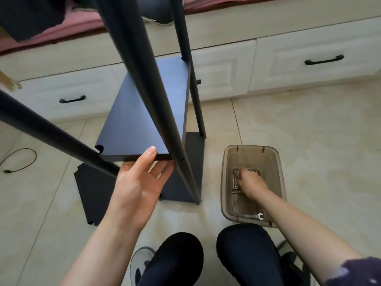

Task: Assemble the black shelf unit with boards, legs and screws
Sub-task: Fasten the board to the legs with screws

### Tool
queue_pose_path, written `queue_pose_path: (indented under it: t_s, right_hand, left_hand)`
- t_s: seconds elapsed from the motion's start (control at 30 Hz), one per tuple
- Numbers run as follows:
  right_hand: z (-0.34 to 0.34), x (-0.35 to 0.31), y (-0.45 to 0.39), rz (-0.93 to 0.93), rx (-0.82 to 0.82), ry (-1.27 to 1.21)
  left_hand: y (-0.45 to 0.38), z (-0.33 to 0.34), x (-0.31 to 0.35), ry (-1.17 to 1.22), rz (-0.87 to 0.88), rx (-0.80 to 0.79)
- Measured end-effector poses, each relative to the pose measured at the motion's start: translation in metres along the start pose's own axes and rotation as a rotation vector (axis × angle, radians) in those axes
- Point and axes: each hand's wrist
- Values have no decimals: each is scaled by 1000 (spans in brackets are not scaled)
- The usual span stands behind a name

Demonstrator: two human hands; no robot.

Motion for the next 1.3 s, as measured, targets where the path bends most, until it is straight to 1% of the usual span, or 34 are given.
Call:
queue_pose_path:
  t_s: [0.07, 0.27, 0.33, 0.47, 0.53, 0.63, 0.73, 0.77, 0.83, 0.9, 0.97, 1.03, 1.13, 1.2, 1.3]
  right_hand:
    - [1, -1, -2, 6, 35, 64]
    - [2, -3, -3, 47, 26, 143]
    - [2, -3, -2, 49, 22, 116]
    - [-2, -1, 4, 42, 26, -34]
    - [-3, 4, 10, 9, 52, -36]
    - [-7, 11, 23, -83, 72, 138]
    - [-12, 10, 33, -171, 34, 405]
    - [-14, 9, 35, -184, 39, 457]
    - [-19, 4, 41, -167, 46, 471]
    - [-27, -5, 49, -175, 71, 345]
    - [-38, -17, 60, -221, 106, 123]
    - [-54, -32, 78, -258, 105, -118]
    - [-81, -59, 111, -320, 160, -350]
    - [-100, -77, 138, -394, 205, -542]
    - [-123, -99, 178, -537, 202, -842]
  left_hand:
    - [0, -1, -1, 2, -3, -2]
    - [-2, -2, -2, 15, -7, 7]
    - [-2, -2, -2, 22, -4, 5]
    - [-1, -1, -1, 32, -6, 8]
    - [0, 1, -1, 44, -18, 9]
    - [1, 4, 1, 63, -35, 12]
    - [1, 4, 2, 61, -43, 22]
    - [1, 3, 2, 63, -43, 20]
    - [0, 2, 1, 73, -39, 11]
    - [-1, 3, 1, 86, -40, 7]
    - [-1, 3, 2, 95, -45, 11]
    - [0, 5, 4, 96, -50, 21]
    - [3, 9, 5, 85, -45, 41]
    - [4, 12, 6, 86, -46, 60]
    - [6, 14, 8, 91, -49, 73]
Point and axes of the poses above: each hand's wrist, its own y-axis away from the middle knuckle, its own z-axis out of the palm, x = y × z, and after that the axes turned 2 degrees about -x, right-handed
